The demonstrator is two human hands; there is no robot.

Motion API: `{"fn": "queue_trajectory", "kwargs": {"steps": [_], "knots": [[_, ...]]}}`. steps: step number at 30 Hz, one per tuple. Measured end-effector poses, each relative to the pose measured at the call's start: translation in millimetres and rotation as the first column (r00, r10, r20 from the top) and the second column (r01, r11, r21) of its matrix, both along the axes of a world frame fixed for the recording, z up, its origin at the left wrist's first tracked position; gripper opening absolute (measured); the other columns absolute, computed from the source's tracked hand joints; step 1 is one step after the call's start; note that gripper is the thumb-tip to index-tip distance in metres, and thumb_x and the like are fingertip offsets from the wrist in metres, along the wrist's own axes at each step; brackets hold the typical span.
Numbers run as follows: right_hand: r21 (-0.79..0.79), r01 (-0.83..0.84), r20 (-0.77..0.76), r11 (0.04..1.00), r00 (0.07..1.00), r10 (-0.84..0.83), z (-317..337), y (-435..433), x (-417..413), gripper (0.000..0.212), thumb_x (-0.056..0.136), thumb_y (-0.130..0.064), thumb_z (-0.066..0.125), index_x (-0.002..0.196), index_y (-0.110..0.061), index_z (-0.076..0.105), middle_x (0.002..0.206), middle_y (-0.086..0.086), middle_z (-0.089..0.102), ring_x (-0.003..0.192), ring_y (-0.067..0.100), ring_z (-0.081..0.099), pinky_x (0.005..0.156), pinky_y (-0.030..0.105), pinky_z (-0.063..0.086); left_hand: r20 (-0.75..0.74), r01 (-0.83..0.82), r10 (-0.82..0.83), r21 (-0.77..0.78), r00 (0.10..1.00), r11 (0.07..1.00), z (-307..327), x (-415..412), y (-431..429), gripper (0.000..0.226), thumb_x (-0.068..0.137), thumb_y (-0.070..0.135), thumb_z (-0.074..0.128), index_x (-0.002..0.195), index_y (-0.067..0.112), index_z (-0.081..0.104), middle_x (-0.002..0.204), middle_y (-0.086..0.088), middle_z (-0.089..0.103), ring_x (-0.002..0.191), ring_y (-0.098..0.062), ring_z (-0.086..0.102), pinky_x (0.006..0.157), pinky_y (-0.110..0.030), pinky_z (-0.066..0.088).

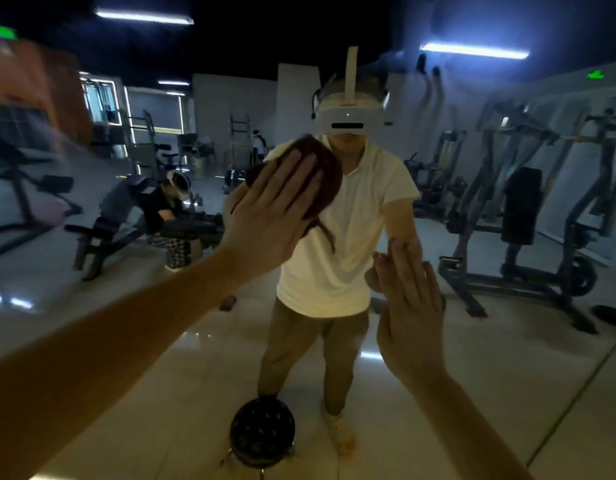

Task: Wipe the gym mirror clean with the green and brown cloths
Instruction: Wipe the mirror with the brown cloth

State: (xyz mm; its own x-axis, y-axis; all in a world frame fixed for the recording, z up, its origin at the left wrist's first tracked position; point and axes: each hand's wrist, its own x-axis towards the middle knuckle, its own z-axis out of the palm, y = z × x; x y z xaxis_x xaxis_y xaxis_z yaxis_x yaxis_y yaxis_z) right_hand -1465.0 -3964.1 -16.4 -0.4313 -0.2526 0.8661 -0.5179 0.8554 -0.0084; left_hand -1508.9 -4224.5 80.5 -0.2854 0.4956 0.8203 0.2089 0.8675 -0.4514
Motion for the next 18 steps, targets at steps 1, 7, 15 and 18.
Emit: {"fn": "queue_trajectory", "kwargs": {"steps": [1,7,15,18], "knots": [[-0.015,-0.002,0.020,1.000,1.000,0.002,-1.6,-2.7,-0.3,0.064,0.093,0.001,0.032,0.156,-0.005,0.038,0.170,0.014,0.021,0.158,0.037,0.015,0.123,0.064,0.020,0.009,0.008,-0.009,0.097,1.000,0.995,-0.2,-1.3,3.1,0.063,0.107,0.034,0.044,0.159,0.004,0.024,0.165,-0.023,0.027,0.155,-0.040,0.020,0.129,-0.050,0.009],[-0.039,-0.008,0.044,0.999,0.999,0.010,-14.2,-3.6,1.3,0.060,0.097,-0.009,0.027,0.156,-0.003,0.037,0.169,0.015,0.021,0.157,0.036,0.017,0.123,0.063,0.022,0.027,0.091,-0.089,-0.063,0.996,0.994,-103.2,-8.8,17.3,0.072,0.104,0.031,0.049,0.158,0.002,0.013,0.166,-0.020,0.010,0.156,-0.036,0.005,0.129,-0.051,-0.004],[-0.007,0.051,0.089,0.999,0.995,-0.050,-42.8,-6.9,16.4,0.072,0.089,0.003,0.039,0.160,-0.004,0.028,0.170,0.015,0.018,0.158,0.033,0.014,0.125,0.057,0.022,0.375,0.214,0.080,-0.679,0.924,0.702,-257.9,-4.7,-28.0,0.067,0.105,0.021,0.040,0.161,0.011,0.004,0.171,-0.009,0.007,0.160,-0.030,-0.003,0.128,-0.047,-0.005],[-0.015,0.067,0.101,0.998,0.993,-0.065,-42.0,9.0,21.9,0.072,0.091,0.005,0.039,0.160,-0.006,0.026,0.171,0.013,0.016,0.159,0.032,0.014,0.125,0.056,0.023,0.411,0.252,0.047,-0.642,0.910,0.724,-217.0,-12.1,-20.0,0.060,0.104,0.014,-0.014,0.163,0.009,-0.004,0.172,-0.013,0.006,0.159,-0.029,0.014,0.125,-0.048,0.001]]}}
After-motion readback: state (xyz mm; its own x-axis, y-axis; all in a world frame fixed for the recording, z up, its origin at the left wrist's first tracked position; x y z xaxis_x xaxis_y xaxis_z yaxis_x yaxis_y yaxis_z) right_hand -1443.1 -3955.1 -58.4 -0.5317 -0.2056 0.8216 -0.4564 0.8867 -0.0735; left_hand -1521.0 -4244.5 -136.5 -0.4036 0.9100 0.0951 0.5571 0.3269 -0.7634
